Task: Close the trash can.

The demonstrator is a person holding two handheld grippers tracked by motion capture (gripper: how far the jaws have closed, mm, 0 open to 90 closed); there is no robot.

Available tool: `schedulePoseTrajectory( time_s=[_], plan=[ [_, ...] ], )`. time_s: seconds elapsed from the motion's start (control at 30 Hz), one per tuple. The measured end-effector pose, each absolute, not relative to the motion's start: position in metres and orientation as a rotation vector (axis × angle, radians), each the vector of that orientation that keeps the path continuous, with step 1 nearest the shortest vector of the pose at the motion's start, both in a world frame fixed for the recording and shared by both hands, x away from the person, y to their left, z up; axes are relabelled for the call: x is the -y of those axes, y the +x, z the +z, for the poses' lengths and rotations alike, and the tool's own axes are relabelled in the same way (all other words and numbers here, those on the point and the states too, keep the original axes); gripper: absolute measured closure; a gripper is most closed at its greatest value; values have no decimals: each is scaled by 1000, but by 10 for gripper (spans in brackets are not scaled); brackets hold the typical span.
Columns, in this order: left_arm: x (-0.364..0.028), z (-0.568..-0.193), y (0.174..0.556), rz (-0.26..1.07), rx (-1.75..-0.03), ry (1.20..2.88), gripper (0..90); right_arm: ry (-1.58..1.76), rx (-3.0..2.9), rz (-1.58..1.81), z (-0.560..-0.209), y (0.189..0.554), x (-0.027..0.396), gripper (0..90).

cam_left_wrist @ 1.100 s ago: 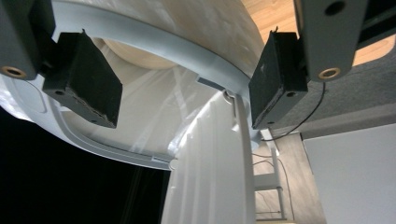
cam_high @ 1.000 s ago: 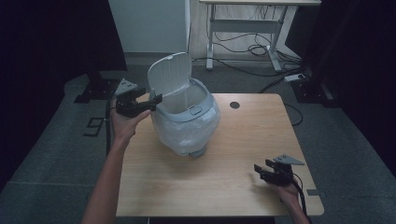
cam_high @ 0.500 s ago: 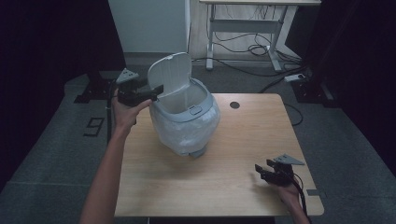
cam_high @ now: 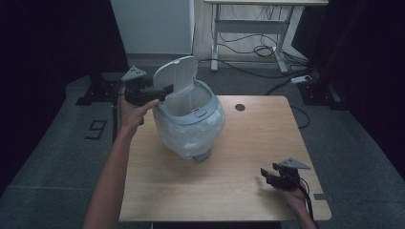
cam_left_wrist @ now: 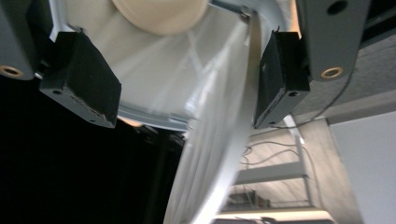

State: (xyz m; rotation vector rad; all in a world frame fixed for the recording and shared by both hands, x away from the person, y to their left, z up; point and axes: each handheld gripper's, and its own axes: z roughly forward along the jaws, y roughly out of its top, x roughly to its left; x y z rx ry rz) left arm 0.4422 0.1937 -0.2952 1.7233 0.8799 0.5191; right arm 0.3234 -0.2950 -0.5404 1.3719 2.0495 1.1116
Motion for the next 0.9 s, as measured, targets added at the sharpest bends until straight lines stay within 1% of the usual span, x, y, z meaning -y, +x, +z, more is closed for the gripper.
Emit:
schedulePoseTrajectory(
  time_s=[0.17, 0.2, 0.23, 0.33, 0.47, 0.53, 0.77, 0.87, 0.9],
  plan=[
    [-185, -299, 432, 480, -855, 1759, 236, 1369, -2050, 1110, -540, 323, 294, 369],
    [-181, -302, 429, 434, -854, 1776, 232, 1365, -2050, 1109, -539, 323, 294, 368],
    [-179, -303, 427, 418, -857, 1786, 225, 1363, -2051, 1108, -539, 323, 293, 367],
    [-174, -307, 425, 408, -861, 1814, 216, 1360, -2052, 1104, -540, 323, 293, 366],
    [-172, -311, 425, 398, -874, 1808, 213, 1359, -2055, 1102, -540, 323, 292, 365],
    [-169, -316, 427, 372, -878, 1822, 208, 1360, -2055, 1102, -540, 323, 292, 364],
    [-158, -323, 431, 399, -906, 1853, 218, 1363, -2055, 1097, -540, 323, 293, 363],
    [-152, -324, 435, 438, -930, 1857, 218, 1363, -2058, 1095, -540, 323, 292, 363],
    [-147, -325, 436, 483, -943, 1866, 218, 1363, -2059, 1094, -541, 323, 292, 362]
  ],
)
